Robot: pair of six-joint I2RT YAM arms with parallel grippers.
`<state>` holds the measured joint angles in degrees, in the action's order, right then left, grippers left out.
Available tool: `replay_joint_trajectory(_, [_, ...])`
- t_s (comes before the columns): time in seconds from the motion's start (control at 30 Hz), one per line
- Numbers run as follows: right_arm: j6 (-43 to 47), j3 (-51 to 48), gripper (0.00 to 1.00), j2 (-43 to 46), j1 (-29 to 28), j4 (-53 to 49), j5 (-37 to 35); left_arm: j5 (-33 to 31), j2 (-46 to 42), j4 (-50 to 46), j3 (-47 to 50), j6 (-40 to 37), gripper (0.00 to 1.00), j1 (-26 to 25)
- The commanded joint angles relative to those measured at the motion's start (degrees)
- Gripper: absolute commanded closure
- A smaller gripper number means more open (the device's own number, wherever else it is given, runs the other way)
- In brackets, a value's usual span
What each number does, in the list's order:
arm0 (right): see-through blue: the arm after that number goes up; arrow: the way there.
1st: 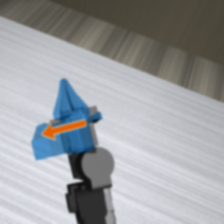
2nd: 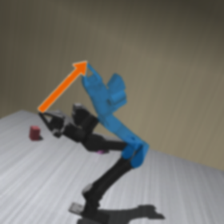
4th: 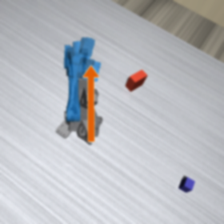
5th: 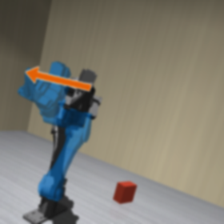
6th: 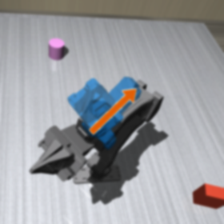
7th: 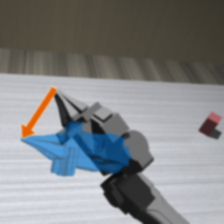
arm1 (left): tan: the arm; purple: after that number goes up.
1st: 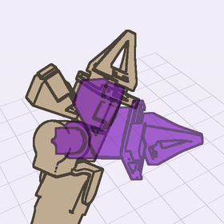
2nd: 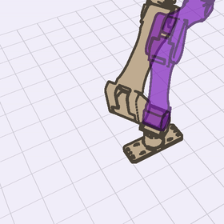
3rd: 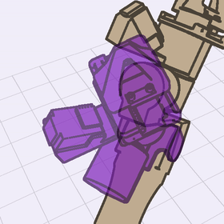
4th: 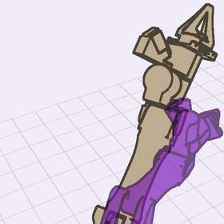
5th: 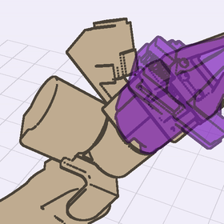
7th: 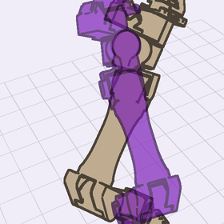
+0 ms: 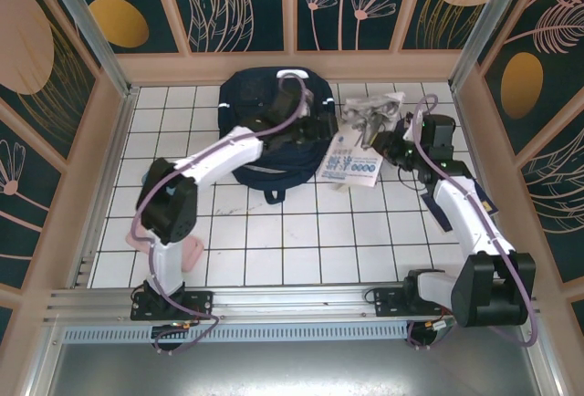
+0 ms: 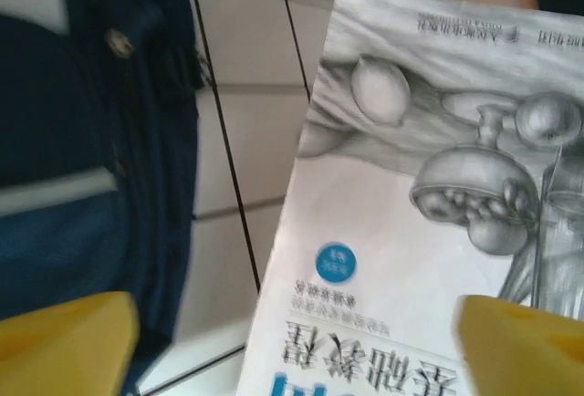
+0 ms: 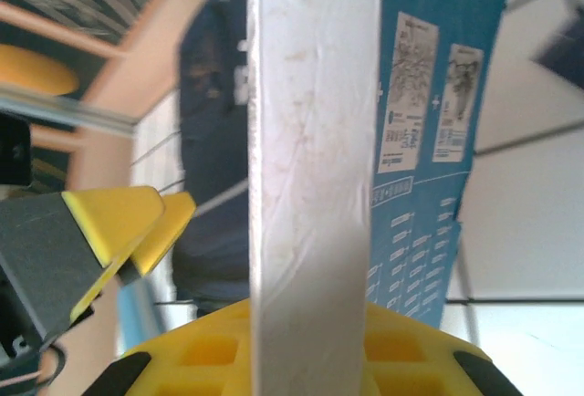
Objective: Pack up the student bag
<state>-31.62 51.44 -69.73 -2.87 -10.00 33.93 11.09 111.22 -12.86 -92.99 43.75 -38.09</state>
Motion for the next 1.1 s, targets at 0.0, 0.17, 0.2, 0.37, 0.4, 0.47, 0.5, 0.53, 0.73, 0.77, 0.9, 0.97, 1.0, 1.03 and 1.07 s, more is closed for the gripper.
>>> replay_joint_trajectory(0.0, [-2.52,5.17,0.97,-2.9,-0.12,13.56,15.82,4.25,-5.14,4.07,5.3,-0.68,0.02,2.38])
replay_joint_trajectory(0.17, [-8.7,9.84,0.97,-8.86,-0.54,20.78,22.43,10.86,-9.76,10.4,11.26,3.17,0.01,5.23])
replay_joint_trajectory(0.2, [-9.67,10.62,0.97,-9.73,-0.73,21.76,23.47,12.06,-10.2,11.94,12.26,3.76,0.02,5.47])
replay_joint_trajectory(0.37, [-18.43,13.6,0.97,-14.56,-2.23,31.0,29.16,17.91,-9.73,17.17,14.46,7.64,0.02,5.87])
replay_joint_trajectory(0.4, [-20.01,14.21,0.96,-15.45,-2.59,32.23,29.84,17.52,-9.71,16.97,14.63,7.83,0.01,6.08])
replay_joint_trajectory(0.47, [-21.86,16.15,0.97,-17.56,-3.96,32.85,30.14,15.03,-10.87,15.85,15.71,8.27,0.02,7.04])
replay_joint_trajectory(0.5, [-21.94,17.12,0.96,-18.54,-4.73,32.38,30.07,13.54,-11.86,15.56,16.62,8.37,0.02,7.53])
replay_joint_trajectory(0.53, [-21.88,18.22,0.96,-19.73,-5.68,31.72,29.92,11.62,-12.63,15.17,17.91,8.69,0.02,8.36])
replay_joint_trajectory(0.73, [-24.07,23.38,0.97,-28.69,-12.51,33.11,30.64,2.69,-23.07,13.49,28.95,10.84,0.01,13.05])
replay_joint_trajectory(0.77, [-25.47,23.09,0.96,-29.57,-13.28,35.13,31.15,2.54,-23.87,13.11,30.38,10.87,0.01,13.33])
replay_joint_trajectory(0.9, [-24.81,19.99,0.96,-32.5,-13.92,36.41,31.1,2.32,-25.74,11.37,34.52,10.75,0.01,13.39])
replay_joint_trajectory(0.97, [-20.94,18.64,0.96,-34.65,-12.85,31.33,30.39,1.99,-26.38,11.41,36.53,11.05,0.01,13.37])
replay_joint_trajectory(1.0, [-18.09,18.31,0.97,-36.27,-11.88,27.34,29.44,1.82,-26.49,11.49,36.95,11.15,0.02,13.41])
replay_joint_trajectory(1.03, [-15.1,18.14,0.96,-37.66,-10.71,23.54,27.99,1.79,-26.34,11.46,37.66,11.18,0.02,13.39])
replay_joint_trajectory(1.07, [-12.58,18.09,0.96,-38.84,-9.78,20.75,27.0,1.99,-26.06,11.45,38.69,11.11,0.01,13.39])
